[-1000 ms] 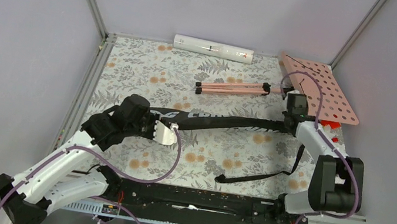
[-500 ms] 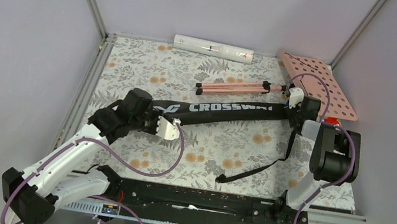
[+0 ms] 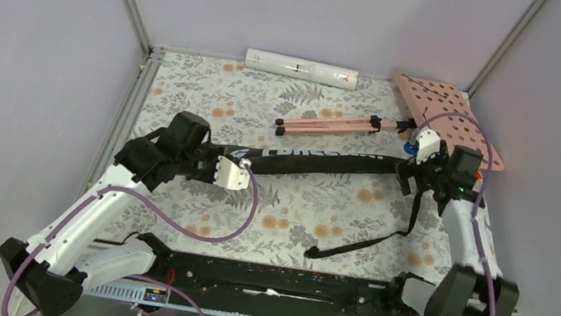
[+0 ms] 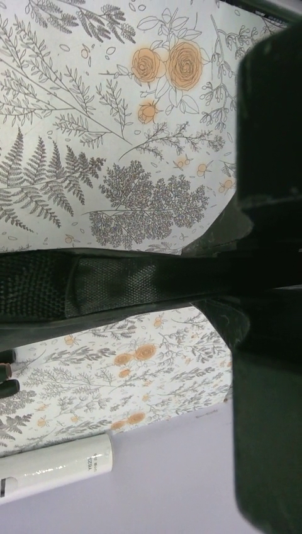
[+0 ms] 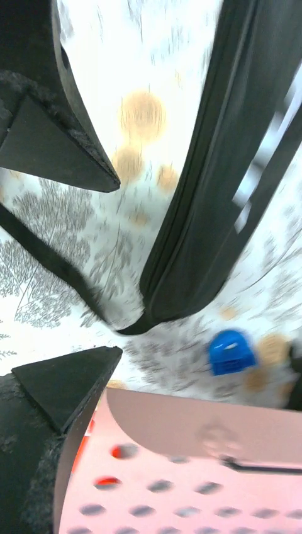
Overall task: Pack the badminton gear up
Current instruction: Zip the racket bag at the center of the board, then place the racket bag at the center of the board.
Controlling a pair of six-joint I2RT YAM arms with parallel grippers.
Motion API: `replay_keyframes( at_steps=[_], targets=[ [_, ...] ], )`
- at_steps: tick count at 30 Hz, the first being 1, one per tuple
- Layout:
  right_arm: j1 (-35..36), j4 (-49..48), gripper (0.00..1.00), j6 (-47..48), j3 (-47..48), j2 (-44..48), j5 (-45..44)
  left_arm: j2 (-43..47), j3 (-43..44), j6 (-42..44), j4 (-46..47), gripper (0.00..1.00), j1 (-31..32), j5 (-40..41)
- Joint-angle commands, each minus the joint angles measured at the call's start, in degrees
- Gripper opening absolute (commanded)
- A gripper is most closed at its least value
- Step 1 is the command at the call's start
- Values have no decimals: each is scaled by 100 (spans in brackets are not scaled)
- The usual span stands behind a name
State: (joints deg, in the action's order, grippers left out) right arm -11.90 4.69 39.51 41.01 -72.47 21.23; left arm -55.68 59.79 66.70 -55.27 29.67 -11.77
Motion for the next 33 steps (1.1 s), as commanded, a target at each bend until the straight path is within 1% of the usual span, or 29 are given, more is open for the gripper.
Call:
replay_keyframes(
  at_steps=[1, 4, 6, 8, 10, 12, 14, 15, 16, 17, 19, 20, 21, 22, 23, 24, 27, 28, 31, 33],
  targets=[
    [548, 2181, 100, 996, 441, 1255, 2170, -26, 151, 544, -589, 0, 10, -372],
    [1679, 2624, 100, 1685, 422, 1739, 2207, -78, 262, 707, -628, 0, 11, -510],
    [2126, 2871, 100, 1909, 482, 1809, 2398, -220, 478, 630, -787, 0, 12, -563],
    [2553, 2723, 100, 1925, 460, 1778, 2344, -348, 678, 696, -1062, 0, 12, -594],
    [2905, 2491, 100, 1890, 479, 1652, 2112, -396, 771, 712, -1109, 0, 12, -607],
    [3111, 2471, 100, 1939, 596, 1396, 2077, -400, 816, 716, -1089, 0, 12, -618],
    [3259, 2318, 97, 1797, 736, 1097, 1980, -376, 826, 755, -1083, 0, 12, -671],
    [3328, 2212, 95, 1703, 778, 940, 1842, -347, 822, 783, -1078, 0, 12, -723],
    [3416, 2103, 91, 1549, 838, 807, 1703, -305, 811, 824, -1071, 0, 12, -766],
    [3495, 2051, 80, 1489, 882, 690, 1619, -254, 796, 853, -1051, 0, 12, -838],
    [3615, 1859, 34, 1280, 945, 531, 1621, -112, 745, 887, -871, 0, 12, -947],
    [3656, 1689, 15, 1169, 925, 500, 1690, -54, 729, 906, -756, 12, 12, -962],
    [3693, 1516, 3, 1015, 901, 497, 1774, 29, 738, 848, -548, 44, 8, -978],
    [3713, 1321, 0, 780, 873, 509, 1842, 69, 789, 767, -421, 79, 11, -995],
    [3727, 1156, 0, 575, 844, 525, 1852, 108, 872, 690, -319, 96, 19, -1056],
    [3737, 930, 0, 346, 764, 561, 1774, 148, 998, 556, -217, 98, 21, -1157],
    [3798, 349, 0, -328, 511, 766, 853, 330, 1416, 304, -99, 99, 19, -1787],
    [3792, 263, 0, -462, 463, 811, 569, 435, 1498, 128, 64, 99, 21, -2014],
    [3886, 220, 0, -647, 475, 890, 244, 863, 1415, -513, 769, 99, 21, -2674],
    [4194, -147, 0, -759, 373, 929, -132, 1234, 1010, -1733, 1845, 99, 21, -2905]
  ],
)
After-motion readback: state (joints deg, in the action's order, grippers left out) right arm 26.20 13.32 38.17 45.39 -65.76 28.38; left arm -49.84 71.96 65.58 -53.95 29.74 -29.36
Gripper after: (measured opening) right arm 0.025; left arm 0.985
